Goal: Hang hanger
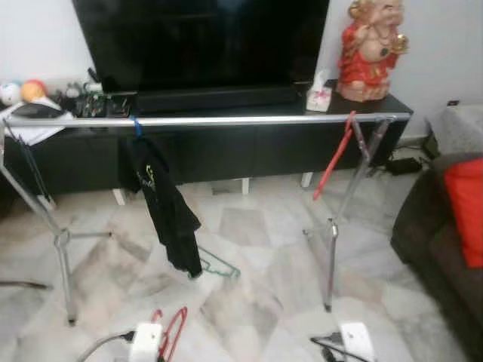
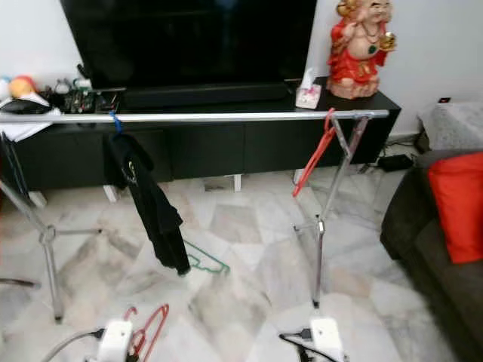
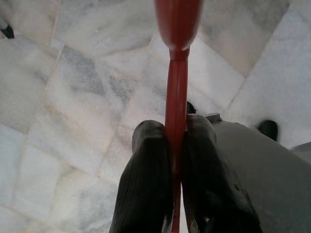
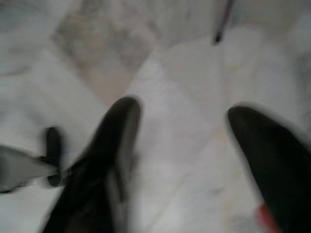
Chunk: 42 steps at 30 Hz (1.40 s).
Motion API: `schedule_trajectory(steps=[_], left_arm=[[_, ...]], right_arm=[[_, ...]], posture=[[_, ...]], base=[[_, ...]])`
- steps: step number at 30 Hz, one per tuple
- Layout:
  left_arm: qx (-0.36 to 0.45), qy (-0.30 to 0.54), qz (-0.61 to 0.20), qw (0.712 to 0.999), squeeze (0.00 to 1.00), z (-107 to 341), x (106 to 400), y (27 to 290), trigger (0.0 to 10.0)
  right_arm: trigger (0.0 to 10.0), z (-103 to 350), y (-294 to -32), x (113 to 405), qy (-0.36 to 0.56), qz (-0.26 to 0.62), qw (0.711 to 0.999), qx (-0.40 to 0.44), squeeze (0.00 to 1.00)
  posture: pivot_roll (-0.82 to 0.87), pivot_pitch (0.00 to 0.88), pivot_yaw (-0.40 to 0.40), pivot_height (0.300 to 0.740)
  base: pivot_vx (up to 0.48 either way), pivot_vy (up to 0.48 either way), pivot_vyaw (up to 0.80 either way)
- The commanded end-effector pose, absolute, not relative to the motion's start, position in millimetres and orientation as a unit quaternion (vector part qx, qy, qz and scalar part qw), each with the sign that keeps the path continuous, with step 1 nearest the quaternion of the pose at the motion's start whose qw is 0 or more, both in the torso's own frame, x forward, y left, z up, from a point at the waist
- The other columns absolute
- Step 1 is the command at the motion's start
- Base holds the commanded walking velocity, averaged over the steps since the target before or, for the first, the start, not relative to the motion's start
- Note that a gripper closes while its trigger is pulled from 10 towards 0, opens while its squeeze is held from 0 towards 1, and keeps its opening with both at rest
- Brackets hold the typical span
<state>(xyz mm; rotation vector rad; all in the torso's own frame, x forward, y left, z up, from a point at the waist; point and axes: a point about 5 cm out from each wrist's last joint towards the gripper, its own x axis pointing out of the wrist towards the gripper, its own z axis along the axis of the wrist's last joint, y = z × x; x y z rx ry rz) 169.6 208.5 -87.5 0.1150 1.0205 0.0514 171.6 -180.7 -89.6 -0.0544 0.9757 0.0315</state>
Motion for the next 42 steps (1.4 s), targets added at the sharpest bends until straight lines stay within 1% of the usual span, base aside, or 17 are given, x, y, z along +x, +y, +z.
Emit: schedule_trajectory(steps=[1,14,18,25,42], left_arm=[[0.055,0.481,0.008,0.875,0.00,-86,176,198,10.0],[0.057,0.480,0.010,0.875,0.00,-86,177,197,10.0],[0.064,0.481,0.018,0.874,0.00,-86,177,198,10.0],[0.060,0.465,0.038,0.883,0.00,-83,182,202,10.0],[0.059,0.450,0.045,0.890,0.00,-80,187,203,10.0]], right_arm=[[10.0,-91,-195,165,0.479,-0.001,0.877,-0.036,0.00],[10.0,-91,-195,164,0.479,-0.003,0.877,-0.031,0.00],[10.0,-91,-196,164,0.478,-0.004,0.878,-0.029,0.00],[10.0,-91,-196,164,0.479,-0.004,0.878,-0.028,0.00],[10.0,-91,-195,164,0.478,-0.005,0.878,-0.024,0.00]], posture=[[-0.04,0.000,-0.043,0.740],[-0.04,0.000,-0.043,0.740],[-0.04,0.000,-0.043,0.740],[-0.04,0.000,-0.044,0.740],[-0.04,0.000,-0.045,0.740]], base=[[0.244,-0.281,0.00],[0.246,-0.280,0.00],[0.000,0.000,0.00],[0.000,0.000,0.00],[0.000,0.000,0.00]])
